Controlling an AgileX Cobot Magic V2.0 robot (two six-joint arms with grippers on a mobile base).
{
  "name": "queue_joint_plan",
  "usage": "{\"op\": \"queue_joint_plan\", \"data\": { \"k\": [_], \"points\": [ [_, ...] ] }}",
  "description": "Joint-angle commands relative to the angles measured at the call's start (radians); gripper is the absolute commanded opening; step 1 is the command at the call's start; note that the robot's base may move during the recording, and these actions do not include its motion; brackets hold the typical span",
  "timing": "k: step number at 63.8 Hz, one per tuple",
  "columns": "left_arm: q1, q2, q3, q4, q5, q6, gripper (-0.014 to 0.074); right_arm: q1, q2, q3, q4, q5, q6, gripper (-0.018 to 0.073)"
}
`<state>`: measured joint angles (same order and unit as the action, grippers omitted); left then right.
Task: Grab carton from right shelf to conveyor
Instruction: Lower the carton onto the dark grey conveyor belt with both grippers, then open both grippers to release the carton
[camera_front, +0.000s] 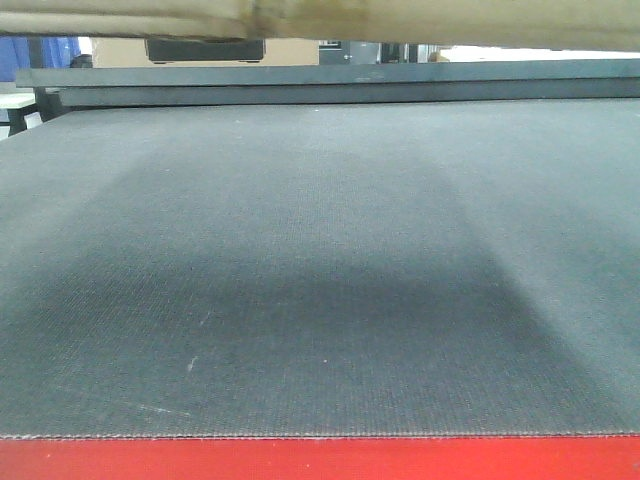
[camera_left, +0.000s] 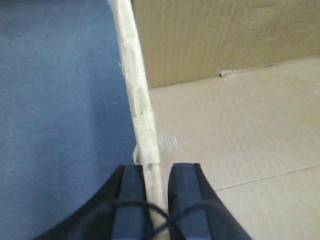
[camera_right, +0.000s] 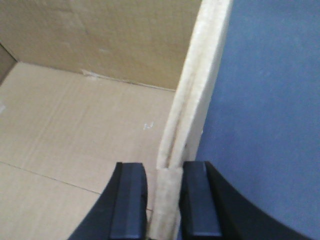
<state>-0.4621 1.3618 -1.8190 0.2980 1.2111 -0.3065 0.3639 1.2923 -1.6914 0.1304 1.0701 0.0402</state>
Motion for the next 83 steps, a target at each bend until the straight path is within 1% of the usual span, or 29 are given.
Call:
{"op": "queue_joint_plan", "data": {
  "k": [1, 10, 14, 21, 28, 38, 46, 50, 53, 55, 57, 58, 62, 64, 65, 67, 68, 70, 77, 83],
  "points": [
    [0.043, 0.025, -0.006, -0.009, -0.065, 0.008, -0.0016, -0.004, 0.016, -0.002, 0.015, -0.087, -0.030, -0.0067],
    [0.114, 0.105, -0.004, -0.012, -0.103, 0.008, -0.0016, -0.004, 0.112, -0.002, 0.015, -0.119, -0.030, -0.0067],
    [0.132, 0.137, 0.002, -0.014, -0.125, 0.008, -0.0016, -0.004, 0.159, -0.002, 0.015, -0.146, -0.030, -0.0067],
    [0.162, 0.204, 0.031, -0.047, -0.178, 0.008, -0.0016, -0.006, 0.263, -0.002, 0.015, -0.208, -0.030, -0.0067],
    [0.170, 0.253, 0.068, -0.055, -0.239, 0.008, -0.0016, -0.008, 0.349, -0.002, 0.011, -0.258, -0.030, -0.0067],
    [0.170, 0.319, 0.103, -0.060, -0.292, 0.008, -0.0016, -0.014, 0.446, -0.002, -0.037, -0.303, -0.030, -0.0067],
    [0.170, 0.358, 0.114, -0.060, -0.328, 0.008, -0.0016, -0.014, 0.477, -0.002, -0.077, -0.321, -0.030, -0.0067],
    [0.170, 0.367, 0.114, -0.060, -0.333, 0.008, -0.0003, -0.015, 0.479, -0.002, -0.082, -0.323, -0.030, -0.0063],
    [0.170, 0.371, 0.114, -0.060, -0.335, 0.008, 0.0040, -0.016, 0.479, -0.002, -0.082, -0.323, -0.030, -0.0027],
    [0.170, 0.371, 0.114, -0.060, -0.339, 0.008, 0.0090, -0.018, 0.479, -0.002, -0.082, -0.323, -0.030, 0.0013],
    [0.170, 0.371, 0.114, -0.060, -0.343, 0.008, 0.0156, -0.020, 0.479, -0.002, -0.082, -0.323, -0.030, 0.0085],
    [0.170, 0.371, 0.114, -0.060, -0.346, 0.008, 0.0185, -0.020, 0.479, -0.002, -0.082, -0.323, -0.030, 0.0137],
    [0.170, 0.371, 0.114, -0.060, -0.353, 0.008, 0.0316, -0.023, 0.479, -0.004, -0.082, -0.317, -0.030, 0.0302],
    [0.170, 0.371, 0.114, -0.060, -0.358, 0.008, 0.0404, -0.023, 0.479, -0.004, -0.082, -0.312, -0.030, 0.0388],
    [0.170, 0.371, 0.114, -0.060, -0.358, 0.008, 0.0441, -0.023, 0.479, -0.004, -0.082, -0.312, -0.030, 0.0453],
    [0.170, 0.371, 0.112, -0.060, -0.358, 0.008, 0.0515, -0.023, 0.477, -0.004, -0.082, -0.308, -0.030, 0.0532],
    [0.170, 0.371, 0.112, -0.060, -0.358, 0.008, 0.0553, -0.023, 0.477, -0.004, -0.082, -0.309, -0.030, 0.0567],
    [0.170, 0.369, 0.110, -0.060, -0.358, 0.008, 0.0634, -0.023, 0.472, -0.004, -0.082, -0.306, -0.030, 0.0575],
    [0.170, 0.343, 0.110, -0.073, -0.353, 0.008, 0.0564, -0.023, 0.446, -0.004, -0.082, -0.304, -0.030, 0.0568],
    [0.170, 0.303, 0.110, -0.075, -0.346, 0.008, 0.0554, -0.023, 0.407, -0.004, -0.082, -0.301, -0.030, 0.0568]
  ]
}}
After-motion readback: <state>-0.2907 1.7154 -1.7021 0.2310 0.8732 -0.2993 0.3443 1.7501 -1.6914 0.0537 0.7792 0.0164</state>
